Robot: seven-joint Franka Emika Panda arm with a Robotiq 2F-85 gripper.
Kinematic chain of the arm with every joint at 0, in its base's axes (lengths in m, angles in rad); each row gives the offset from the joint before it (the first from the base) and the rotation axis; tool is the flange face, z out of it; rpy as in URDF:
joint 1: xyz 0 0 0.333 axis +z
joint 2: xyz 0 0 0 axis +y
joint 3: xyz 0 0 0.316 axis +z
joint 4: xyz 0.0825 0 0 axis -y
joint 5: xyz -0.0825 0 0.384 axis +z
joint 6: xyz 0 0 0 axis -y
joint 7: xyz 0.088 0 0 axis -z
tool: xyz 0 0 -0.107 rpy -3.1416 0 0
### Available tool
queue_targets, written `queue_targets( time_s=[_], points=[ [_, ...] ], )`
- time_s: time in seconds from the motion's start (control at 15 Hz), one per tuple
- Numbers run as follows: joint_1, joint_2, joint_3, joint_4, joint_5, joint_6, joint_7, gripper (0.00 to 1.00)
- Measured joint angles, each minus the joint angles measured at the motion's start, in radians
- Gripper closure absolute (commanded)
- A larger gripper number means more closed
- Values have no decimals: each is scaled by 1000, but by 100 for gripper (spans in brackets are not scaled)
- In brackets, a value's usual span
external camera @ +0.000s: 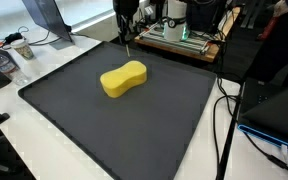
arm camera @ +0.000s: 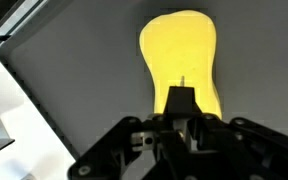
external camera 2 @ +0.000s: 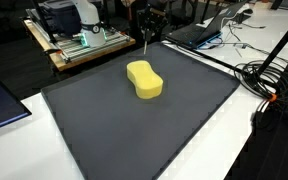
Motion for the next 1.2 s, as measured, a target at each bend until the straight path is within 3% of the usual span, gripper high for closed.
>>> queue_targets(
  time_s=[0.27,0.33,0.87,1.2],
  points=[
    [0,3,0,9,0,0,0,84],
    [0,3,0,9,0,0,0,96],
    [-21,97,-9,13,24,7,-48,96],
    [-58,161,-41,12,60,81,-116,96]
  ],
)
